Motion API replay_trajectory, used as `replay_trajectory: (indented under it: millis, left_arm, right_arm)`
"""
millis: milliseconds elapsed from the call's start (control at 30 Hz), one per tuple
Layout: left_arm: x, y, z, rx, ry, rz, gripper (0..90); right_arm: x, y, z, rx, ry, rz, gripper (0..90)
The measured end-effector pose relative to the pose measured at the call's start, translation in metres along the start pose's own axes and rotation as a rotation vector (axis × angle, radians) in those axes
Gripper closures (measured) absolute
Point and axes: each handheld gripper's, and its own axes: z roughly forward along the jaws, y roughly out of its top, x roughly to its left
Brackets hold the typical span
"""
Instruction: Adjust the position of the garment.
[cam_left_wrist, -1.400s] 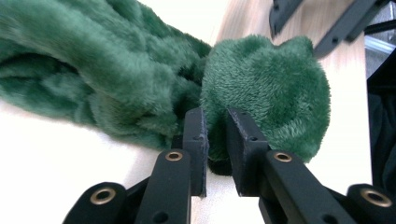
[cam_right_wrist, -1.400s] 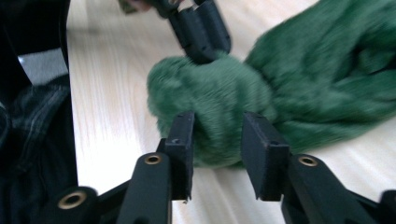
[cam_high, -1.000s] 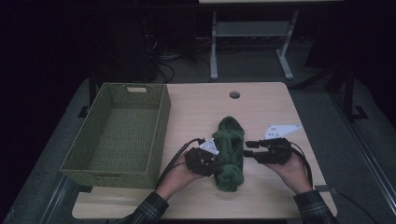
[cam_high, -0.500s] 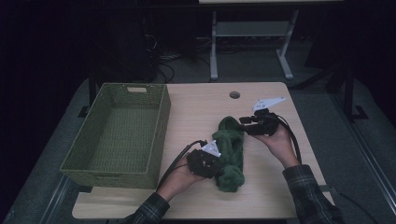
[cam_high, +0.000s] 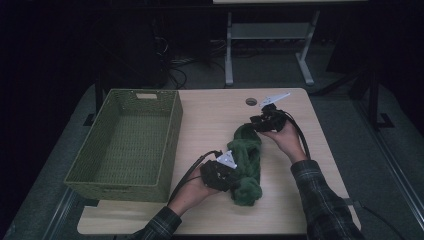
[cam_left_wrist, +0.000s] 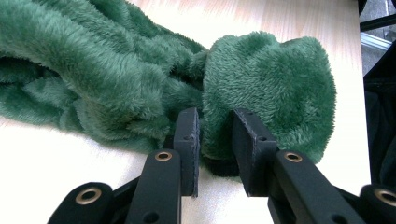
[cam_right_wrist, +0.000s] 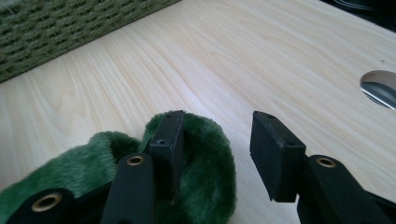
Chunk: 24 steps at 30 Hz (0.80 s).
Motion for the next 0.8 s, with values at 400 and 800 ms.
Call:
replay_trajectory:
  millis: [400, 800]
  left_arm:
    - [0.000, 0.000, 0.000, 0.003, -0.002, 0.005, 72.7]
    - [-0.002, 0.001, 0.003, 0.011, 0.004, 0.005, 73.9]
  right_arm:
    - [-0.008, -0.010, 0.023, 0.048, 0.032, 0.029, 83.2]
    - [0.008, 0.007, -0.015, -0.032, 0.036, -0.040, 86.8]
